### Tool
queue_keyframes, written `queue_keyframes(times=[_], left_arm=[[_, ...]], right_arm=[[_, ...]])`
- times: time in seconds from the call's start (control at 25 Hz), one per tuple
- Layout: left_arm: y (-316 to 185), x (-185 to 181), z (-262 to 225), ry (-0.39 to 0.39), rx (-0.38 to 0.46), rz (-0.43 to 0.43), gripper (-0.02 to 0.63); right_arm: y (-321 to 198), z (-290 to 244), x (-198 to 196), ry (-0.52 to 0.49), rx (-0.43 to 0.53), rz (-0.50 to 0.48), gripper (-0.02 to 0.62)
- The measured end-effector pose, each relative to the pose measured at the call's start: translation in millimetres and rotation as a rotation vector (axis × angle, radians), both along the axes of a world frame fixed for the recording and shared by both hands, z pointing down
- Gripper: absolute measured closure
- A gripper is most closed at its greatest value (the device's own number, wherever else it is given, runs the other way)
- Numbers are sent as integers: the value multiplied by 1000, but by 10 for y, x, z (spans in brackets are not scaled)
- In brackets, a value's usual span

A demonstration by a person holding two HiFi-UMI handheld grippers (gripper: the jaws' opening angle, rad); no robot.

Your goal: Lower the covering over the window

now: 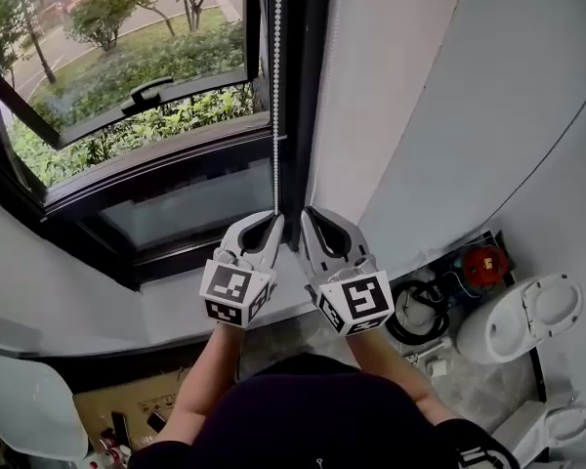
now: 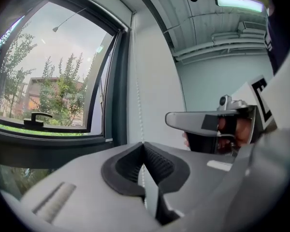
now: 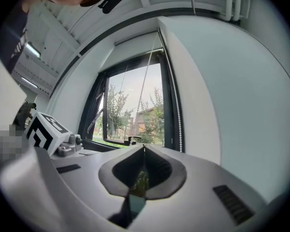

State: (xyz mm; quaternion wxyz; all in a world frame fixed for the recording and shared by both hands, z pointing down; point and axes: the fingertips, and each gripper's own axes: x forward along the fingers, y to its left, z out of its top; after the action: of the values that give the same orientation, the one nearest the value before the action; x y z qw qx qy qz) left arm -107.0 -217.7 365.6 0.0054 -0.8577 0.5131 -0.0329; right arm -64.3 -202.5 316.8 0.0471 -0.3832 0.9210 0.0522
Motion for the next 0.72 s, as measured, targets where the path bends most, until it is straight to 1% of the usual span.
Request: queue_keyframes(times=[0.12, 0.16, 0.28, 0.32, 0.4, 0.48, 0.6, 0.68, 0.72], left_arm=[[110, 2, 13, 38, -5, 10, 595], [140, -4, 18, 40, -3, 11, 595], [228, 48, 33, -4, 13, 22, 595], [249, 87, 36, -7, 18, 31, 595], [278, 162, 50, 14, 17, 52, 595], [304, 228, 127, 29, -7, 72, 595], [331, 333, 401, 29, -70, 109, 595], [320, 355, 597, 20, -108, 118, 595], [312, 348, 665, 28, -124, 119, 595]], right_arm=[[69, 21, 11, -4, -7, -9, 583], [93, 32, 7, -3, -8, -11, 582], [159, 61, 14, -5, -12, -7, 583], [170, 68, 25, -7, -14, -4, 582], [183, 78, 47, -9, -16, 3, 582], [196, 82, 63, -12, -16, 9, 582], [191, 102, 106, -14, -21, 18, 583], [174, 132, 129, -13, -32, 19, 582], [169, 148, 135, -13, -39, 18, 581]])
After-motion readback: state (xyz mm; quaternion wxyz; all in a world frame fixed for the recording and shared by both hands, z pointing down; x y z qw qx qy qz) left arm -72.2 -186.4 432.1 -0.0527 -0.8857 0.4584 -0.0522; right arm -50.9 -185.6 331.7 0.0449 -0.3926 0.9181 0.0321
